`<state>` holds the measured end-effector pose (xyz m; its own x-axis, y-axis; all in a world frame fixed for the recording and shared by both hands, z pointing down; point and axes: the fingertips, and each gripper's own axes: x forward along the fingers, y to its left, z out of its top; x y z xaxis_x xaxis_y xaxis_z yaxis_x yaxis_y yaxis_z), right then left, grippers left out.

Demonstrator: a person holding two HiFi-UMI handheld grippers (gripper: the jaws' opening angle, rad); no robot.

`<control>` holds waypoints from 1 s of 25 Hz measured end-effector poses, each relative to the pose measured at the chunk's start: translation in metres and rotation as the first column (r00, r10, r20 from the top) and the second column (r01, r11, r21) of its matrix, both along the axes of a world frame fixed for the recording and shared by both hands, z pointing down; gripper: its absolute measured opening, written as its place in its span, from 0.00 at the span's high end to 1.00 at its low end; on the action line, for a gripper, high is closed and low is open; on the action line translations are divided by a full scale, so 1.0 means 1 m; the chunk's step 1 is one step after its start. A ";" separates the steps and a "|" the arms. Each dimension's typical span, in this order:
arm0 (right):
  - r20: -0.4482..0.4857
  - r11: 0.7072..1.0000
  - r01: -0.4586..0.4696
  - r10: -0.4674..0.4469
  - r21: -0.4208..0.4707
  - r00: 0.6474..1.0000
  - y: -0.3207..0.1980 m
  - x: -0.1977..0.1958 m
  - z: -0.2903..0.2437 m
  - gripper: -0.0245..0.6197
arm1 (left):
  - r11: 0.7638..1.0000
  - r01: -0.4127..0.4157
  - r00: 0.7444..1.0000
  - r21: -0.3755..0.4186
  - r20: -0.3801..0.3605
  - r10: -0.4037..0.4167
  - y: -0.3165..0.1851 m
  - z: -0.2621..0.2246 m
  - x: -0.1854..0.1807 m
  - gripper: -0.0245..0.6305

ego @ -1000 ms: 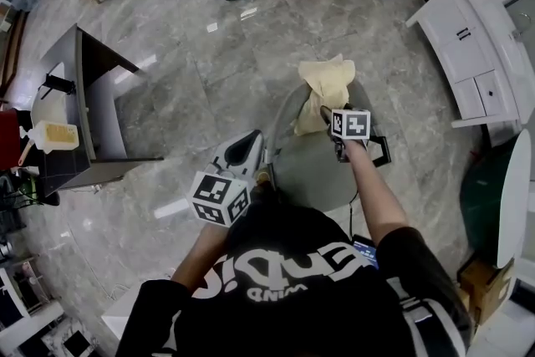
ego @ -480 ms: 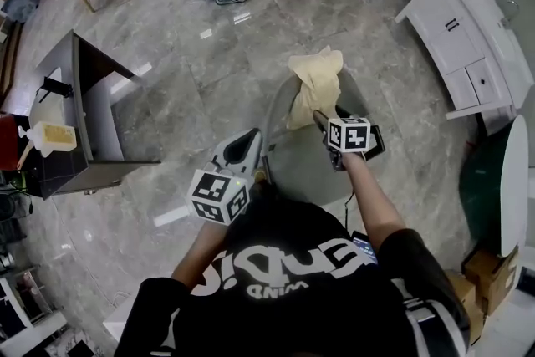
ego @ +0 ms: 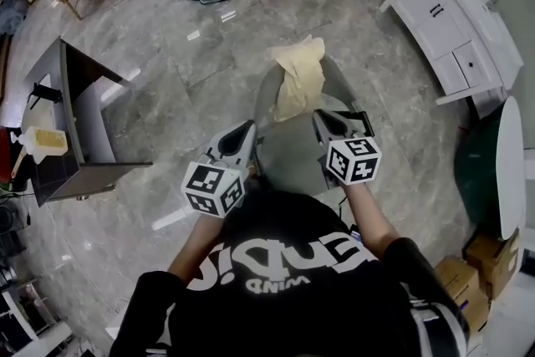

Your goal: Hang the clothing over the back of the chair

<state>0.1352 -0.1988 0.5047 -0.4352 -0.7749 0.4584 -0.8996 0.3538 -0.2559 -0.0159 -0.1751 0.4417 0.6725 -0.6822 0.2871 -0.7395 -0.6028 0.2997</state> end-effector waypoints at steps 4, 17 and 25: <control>0.023 0.997 -0.035 0.034 0.073 0.999 0.024 0.006 -0.029 0.93 | 1.000 -0.012 1.000 0.011 0.000 0.012 0.003 -0.004 0.008 0.94; 0.024 0.963 -0.084 0.081 0.257 0.996 0.065 0.014 -0.052 0.94 | 1.000 -0.007 1.000 0.015 0.018 0.006 0.008 -0.002 0.011 0.94; 0.030 0.964 -0.070 0.064 0.255 0.997 0.064 0.011 -0.048 0.94 | 1.000 0.000 1.000 0.013 0.021 0.000 0.008 0.000 0.011 0.94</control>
<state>0.1461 -0.1349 0.4570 -0.3861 -0.8927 0.2323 -0.9187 0.3493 -0.1843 -0.0045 -0.1672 0.4415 0.6665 -0.6858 0.2922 -0.7454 -0.6068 0.2760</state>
